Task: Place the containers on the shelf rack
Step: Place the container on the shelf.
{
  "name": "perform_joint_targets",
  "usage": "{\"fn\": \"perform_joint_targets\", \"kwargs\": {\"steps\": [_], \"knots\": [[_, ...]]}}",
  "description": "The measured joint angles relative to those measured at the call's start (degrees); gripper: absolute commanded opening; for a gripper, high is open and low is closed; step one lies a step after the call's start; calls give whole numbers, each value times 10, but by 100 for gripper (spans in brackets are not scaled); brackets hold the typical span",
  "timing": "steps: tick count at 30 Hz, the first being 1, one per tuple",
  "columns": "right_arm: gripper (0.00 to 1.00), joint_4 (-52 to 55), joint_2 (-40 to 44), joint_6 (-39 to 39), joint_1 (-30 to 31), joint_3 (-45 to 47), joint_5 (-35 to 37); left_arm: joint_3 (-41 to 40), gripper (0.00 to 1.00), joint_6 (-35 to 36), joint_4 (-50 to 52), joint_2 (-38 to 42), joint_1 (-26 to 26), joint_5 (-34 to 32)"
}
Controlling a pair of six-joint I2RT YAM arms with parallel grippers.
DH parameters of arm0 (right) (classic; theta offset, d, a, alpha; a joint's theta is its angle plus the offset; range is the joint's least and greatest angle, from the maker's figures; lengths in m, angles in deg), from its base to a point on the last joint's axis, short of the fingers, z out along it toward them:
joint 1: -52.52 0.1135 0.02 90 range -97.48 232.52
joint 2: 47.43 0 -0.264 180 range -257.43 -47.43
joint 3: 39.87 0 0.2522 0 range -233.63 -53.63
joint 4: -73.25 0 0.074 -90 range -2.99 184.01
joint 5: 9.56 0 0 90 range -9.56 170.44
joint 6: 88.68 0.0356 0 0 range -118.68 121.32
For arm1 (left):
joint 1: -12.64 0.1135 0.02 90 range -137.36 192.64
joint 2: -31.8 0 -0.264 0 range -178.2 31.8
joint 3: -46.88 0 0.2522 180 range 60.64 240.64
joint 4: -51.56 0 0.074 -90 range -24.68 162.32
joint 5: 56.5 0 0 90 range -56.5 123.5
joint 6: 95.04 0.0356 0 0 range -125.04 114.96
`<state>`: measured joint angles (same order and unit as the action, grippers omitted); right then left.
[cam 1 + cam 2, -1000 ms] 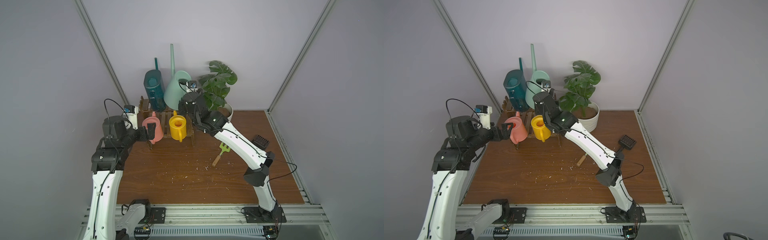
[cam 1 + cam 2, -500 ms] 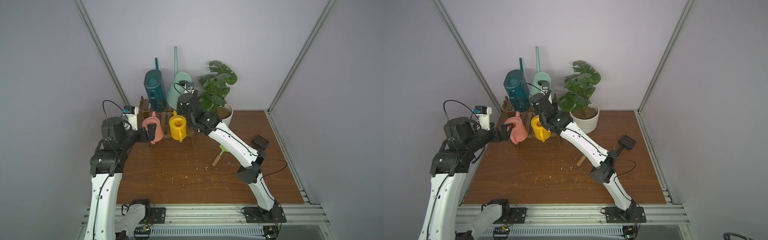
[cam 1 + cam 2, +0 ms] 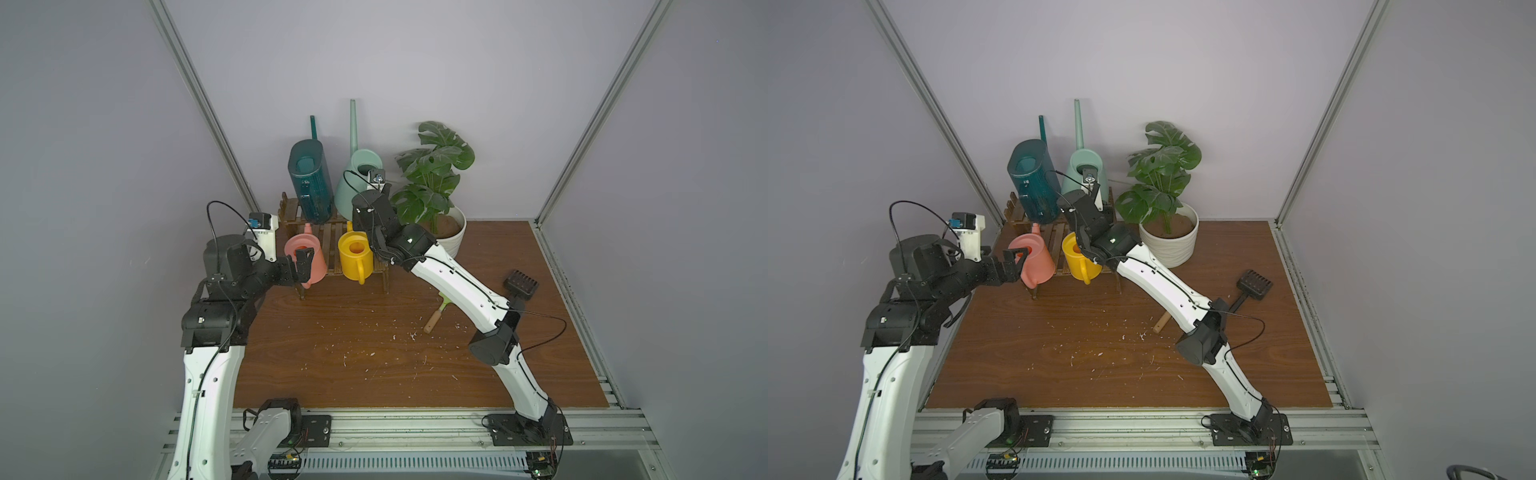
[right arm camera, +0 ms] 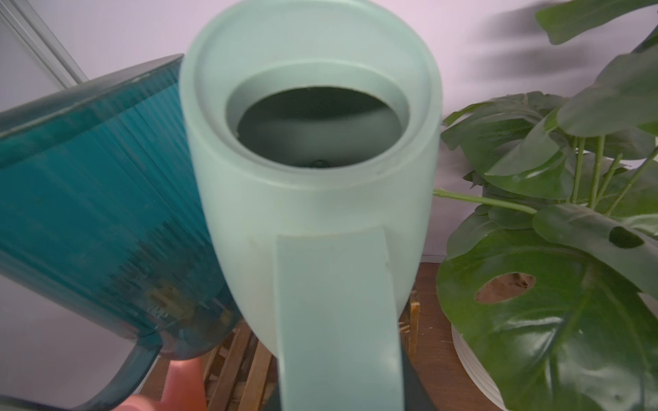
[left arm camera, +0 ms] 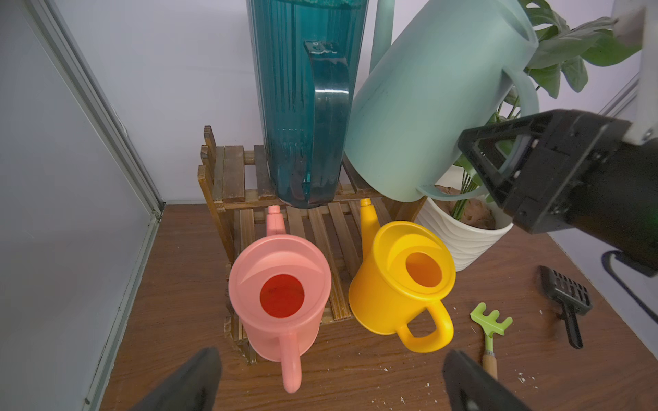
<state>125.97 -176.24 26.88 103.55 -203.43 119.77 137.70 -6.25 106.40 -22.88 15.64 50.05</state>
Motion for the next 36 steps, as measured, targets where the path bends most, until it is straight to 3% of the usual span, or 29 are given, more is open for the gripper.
{"fn": "perform_joint_targets", "kwargs": {"steps": [20, 31, 36], "knots": [[31, -34, -16, 10, -7, -1, 2, -8, 100, 0, 0, 2, 0, 2], [33, -58, -16, 10, -9, -3, 3, -8, 100, 1, 0, 2, 0, 4], [40, -65, -16, 12, -9, -3, -1, -8, 100, 1, 0, 2, 0, 4]]}}
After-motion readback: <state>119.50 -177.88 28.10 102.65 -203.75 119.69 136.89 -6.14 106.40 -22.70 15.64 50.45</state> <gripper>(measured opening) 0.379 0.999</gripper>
